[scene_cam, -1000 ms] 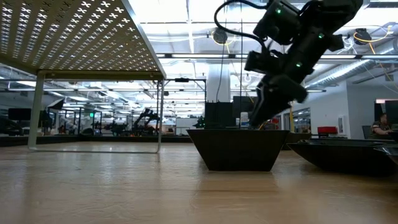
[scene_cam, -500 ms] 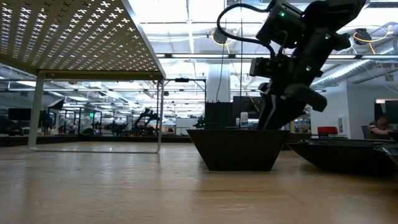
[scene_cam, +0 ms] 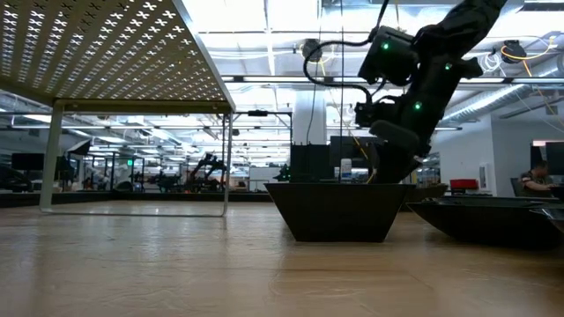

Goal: Pick & Place Mini shaped plates
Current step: Stack the square plate on top of the other square plates on the shelf

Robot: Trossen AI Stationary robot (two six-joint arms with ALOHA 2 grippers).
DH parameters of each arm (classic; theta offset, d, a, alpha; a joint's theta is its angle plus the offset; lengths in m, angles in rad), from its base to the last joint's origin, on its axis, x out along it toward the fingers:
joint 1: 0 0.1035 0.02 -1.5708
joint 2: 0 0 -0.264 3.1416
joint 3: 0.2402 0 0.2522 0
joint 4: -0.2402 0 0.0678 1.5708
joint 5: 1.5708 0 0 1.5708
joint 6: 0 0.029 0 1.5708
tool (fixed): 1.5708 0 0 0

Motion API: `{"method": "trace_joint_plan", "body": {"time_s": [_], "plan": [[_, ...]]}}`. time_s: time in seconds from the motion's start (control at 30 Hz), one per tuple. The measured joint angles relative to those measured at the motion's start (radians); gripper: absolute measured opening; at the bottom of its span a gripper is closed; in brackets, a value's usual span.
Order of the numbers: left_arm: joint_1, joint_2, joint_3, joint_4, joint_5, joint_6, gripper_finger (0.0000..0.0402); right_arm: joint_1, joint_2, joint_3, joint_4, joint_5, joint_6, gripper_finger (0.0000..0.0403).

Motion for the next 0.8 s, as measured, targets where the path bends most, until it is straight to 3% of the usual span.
{"method": "trace_joint_plan", "body": {"time_s": [0.8], "plan": [[0.000,0.000,0.000,0.000,0.000,0.001,0.0147,-0.045,0.014,0.000,-0.012,0.022,0.157,0.0155]]}}
